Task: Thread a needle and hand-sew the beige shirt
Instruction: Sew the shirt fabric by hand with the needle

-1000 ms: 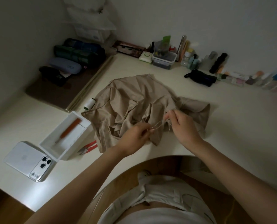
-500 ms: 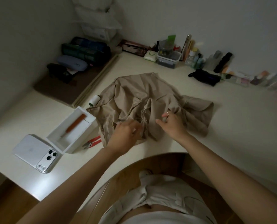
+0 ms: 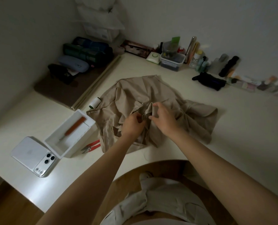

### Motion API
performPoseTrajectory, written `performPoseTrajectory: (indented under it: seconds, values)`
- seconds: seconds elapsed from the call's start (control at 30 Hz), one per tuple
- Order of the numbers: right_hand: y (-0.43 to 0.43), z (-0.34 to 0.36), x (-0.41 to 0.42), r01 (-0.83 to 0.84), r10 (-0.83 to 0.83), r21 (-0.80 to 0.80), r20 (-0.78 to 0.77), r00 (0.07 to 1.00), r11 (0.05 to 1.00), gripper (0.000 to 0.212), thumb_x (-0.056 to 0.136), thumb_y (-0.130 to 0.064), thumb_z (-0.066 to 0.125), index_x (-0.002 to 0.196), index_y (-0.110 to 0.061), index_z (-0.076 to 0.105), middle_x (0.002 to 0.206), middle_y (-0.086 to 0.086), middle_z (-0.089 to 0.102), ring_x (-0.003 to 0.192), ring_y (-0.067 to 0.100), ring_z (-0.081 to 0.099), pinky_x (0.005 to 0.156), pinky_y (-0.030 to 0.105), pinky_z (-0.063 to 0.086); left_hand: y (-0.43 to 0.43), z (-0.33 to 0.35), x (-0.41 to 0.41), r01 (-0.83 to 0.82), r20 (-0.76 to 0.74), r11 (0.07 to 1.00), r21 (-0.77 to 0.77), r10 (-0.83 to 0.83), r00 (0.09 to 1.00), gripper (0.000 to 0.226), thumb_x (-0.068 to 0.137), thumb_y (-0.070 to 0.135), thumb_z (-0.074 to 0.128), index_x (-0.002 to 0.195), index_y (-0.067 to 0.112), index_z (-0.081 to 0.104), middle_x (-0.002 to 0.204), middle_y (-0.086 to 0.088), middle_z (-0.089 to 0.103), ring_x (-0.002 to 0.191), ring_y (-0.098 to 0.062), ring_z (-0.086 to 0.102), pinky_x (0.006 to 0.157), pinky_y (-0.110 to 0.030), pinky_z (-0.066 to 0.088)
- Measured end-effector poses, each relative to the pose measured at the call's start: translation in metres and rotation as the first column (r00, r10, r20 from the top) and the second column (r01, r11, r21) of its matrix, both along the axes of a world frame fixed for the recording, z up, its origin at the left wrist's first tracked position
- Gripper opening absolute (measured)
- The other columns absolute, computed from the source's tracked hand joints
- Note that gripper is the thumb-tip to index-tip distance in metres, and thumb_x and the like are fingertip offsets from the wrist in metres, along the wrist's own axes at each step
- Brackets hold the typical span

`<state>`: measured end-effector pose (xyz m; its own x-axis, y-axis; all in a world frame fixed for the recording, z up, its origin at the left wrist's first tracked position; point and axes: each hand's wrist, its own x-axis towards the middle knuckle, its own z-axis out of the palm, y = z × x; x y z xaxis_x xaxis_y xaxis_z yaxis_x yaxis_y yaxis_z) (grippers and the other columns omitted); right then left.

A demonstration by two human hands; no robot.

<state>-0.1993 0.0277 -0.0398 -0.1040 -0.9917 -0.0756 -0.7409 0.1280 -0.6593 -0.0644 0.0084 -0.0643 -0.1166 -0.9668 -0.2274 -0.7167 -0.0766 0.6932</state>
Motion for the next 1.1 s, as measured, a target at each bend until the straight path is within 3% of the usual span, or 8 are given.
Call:
performPoseTrajectory:
  seconds: [0.17,0.37,0.5,0.63,0.73,0.8,0.87,1.1]
  values:
    - [-0.015,0.003,-0.009,-0.053,0.053,0.1,0.004,0.999,0.994,0.051,0.086,-0.02,0.067,0.131,-0.01,0.045,0.126,0.011,0.058,0.116,0.028,0.054,0.095,0.04,0.044,-0.002,-0.002,-0.005,-0.026,-0.175,1.0,-0.003,0.025,0.984,0.007,0.091,0.017,0.057,0.088,0.012,0.056,0.074,0.005,0.054,0.067,-0.009,0.05,0.054,-0.011,0.038]
    - [-0.022,0.011,-0.03,-0.048,0.056,0.083,-0.107,0.993,0.995,0.012,0.092,-0.018,0.059,0.084,-0.013,0.052,0.072,0.0,0.053,0.081,0.026,0.055,0.074,0.032,0.043,0.001,0.013,-0.006,-0.069,-0.467,0.997,0.036,0.078,0.881,0.008,0.096,0.005,0.046,0.092,0.011,0.046,0.072,0.004,0.049,0.055,0.001,0.046,0.052,-0.009,0.039]
    - [-0.018,0.016,-0.041,0.013,-0.009,0.045,-0.079,0.997,0.999,0.012,0.093,-0.016,0.057,0.082,-0.011,0.055,0.086,0.006,0.055,0.082,0.02,0.053,0.073,0.027,0.039,0.001,0.022,-0.003,-0.085,-0.52,0.993,0.078,0.113,0.847,0.004,0.098,0.01,0.047,0.101,0.009,0.048,0.081,0.003,0.052,0.067,-0.001,0.049,0.058,-0.006,0.041]
    - [-0.009,0.018,-0.045,-0.018,0.022,0.056,-0.068,0.997,0.998,0.007,0.094,-0.018,0.057,0.089,-0.012,0.056,0.073,-0.005,0.049,0.066,0.009,0.045,0.069,0.026,0.035,-0.002,0.022,0.006,0.029,-0.425,0.997,0.072,0.004,0.905,0.017,0.095,0.019,0.055,0.112,0.015,0.055,0.093,0.006,0.057,0.083,-0.003,0.053,0.072,-0.012,0.043]
    - [-0.002,0.022,-0.041,-0.04,0.047,0.083,-0.075,0.996,0.996,0.023,0.096,-0.023,0.052,0.111,-0.006,0.056,0.099,0.004,0.057,0.093,0.017,0.054,0.082,0.032,0.044,-0.001,0.021,0.012,0.102,-0.336,0.994,0.04,-0.082,0.938,0.023,0.092,0.024,0.061,0.11,0.011,0.063,0.094,0.003,0.064,0.088,-0.008,0.058,0.079,-0.019,0.046]
    - [0.005,0.028,-0.034,-0.014,0.022,0.099,-0.08,0.997,0.995,0.037,0.1,-0.024,0.042,0.13,-0.003,0.046,0.128,0.012,0.048,0.12,0.024,0.046,0.101,0.035,0.039,0.001,0.022,0.015,0.106,-0.342,0.994,0.029,-0.089,0.935,0.021,0.093,0.026,0.059,0.102,0.01,0.068,0.087,0.0,0.066,0.082,-0.012,0.059,0.076,-0.028,0.047]
    - [0.015,0.033,-0.026,-0.013,0.014,0.017,-0.065,0.998,1.0,0.037,0.102,-0.02,0.034,0.134,-0.004,0.044,0.133,0.012,0.044,0.126,0.023,0.041,0.104,0.032,0.033,0.003,0.026,0.015,0.069,-0.373,0.995,0.071,-0.038,0.927,0.029,0.096,0.031,0.053,0.096,0.006,0.068,0.081,-0.004,0.064,0.076,-0.015,0.057,0.073,-0.031,0.044]
    - [0.04,0.026,-0.008,-0.139,0.151,-0.125,0.089,0.985,0.982,0.024,0.098,-0.008,0.044,0.112,-0.009,0.064,0.081,-0.005,0.057,0.079,0.009,0.057,0.078,0.018,0.044,0.007,0.037,0.014,-0.016,-0.474,0.973,0.231,0.127,0.871,0.042,0.094,0.03,0.049,0.098,-0.009,0.063,0.085,-0.018,0.06,0.082,-0.023,0.052,0.075,-0.037,0.041]
